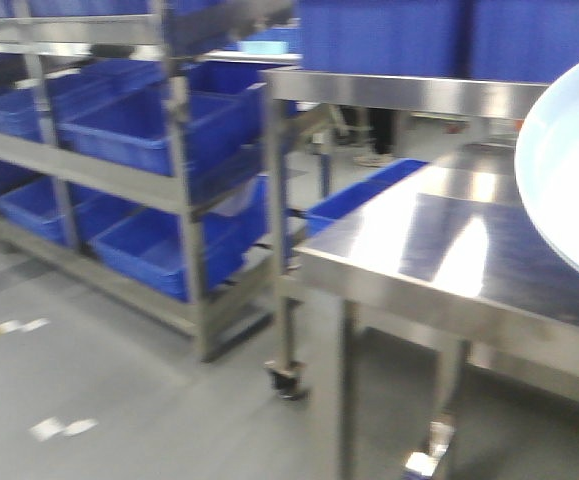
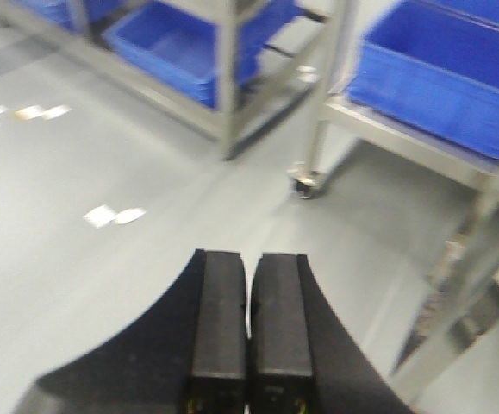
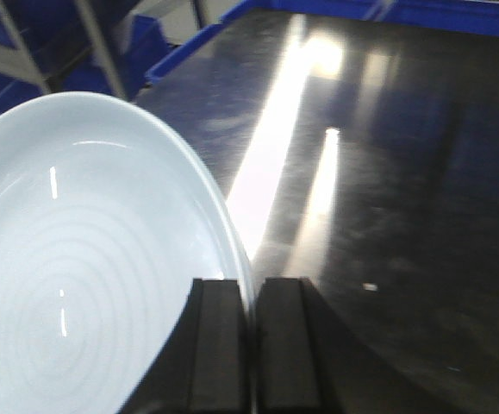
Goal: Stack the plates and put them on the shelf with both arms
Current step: 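Drive the base to the shelf of blue bins holding the plates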
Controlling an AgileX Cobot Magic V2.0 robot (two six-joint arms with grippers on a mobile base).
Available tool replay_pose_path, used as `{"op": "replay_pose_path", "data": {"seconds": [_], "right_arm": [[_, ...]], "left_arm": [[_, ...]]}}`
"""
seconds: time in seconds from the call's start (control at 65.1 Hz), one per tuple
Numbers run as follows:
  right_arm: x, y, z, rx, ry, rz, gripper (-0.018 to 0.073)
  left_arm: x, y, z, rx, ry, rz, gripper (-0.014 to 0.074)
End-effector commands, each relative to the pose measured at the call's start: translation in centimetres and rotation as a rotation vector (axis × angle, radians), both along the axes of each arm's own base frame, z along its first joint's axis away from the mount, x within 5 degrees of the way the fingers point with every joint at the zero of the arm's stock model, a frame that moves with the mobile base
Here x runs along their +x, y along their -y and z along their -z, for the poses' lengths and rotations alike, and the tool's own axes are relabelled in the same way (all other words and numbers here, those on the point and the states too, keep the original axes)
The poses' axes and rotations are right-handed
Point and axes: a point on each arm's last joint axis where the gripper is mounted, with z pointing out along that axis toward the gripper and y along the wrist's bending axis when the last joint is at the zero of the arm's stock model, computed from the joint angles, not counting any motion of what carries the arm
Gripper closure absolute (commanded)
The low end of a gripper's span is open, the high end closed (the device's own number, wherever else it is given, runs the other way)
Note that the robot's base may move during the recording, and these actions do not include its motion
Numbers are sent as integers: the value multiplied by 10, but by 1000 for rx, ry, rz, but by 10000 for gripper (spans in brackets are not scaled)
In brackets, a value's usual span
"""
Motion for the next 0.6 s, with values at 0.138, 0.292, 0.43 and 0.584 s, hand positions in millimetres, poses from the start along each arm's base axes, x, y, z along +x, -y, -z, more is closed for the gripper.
{"op": "replay_pose_path", "data": {"seconds": [0.138,0.292,0.43,0.584], "right_arm": [[3,0,-18,-16,127,-2,503],[3,0,-18,-16,127,-2,503],[3,0,-18,-16,127,-2,503],[2,0,-18,-16,125,-2,503]], "left_arm": [[4,1,-17,-20,111,2,514],[4,1,-17,-20,111,2,514],[4,1,-17,-20,111,2,514],[4,1,-17,-20,111,2,514]]}}
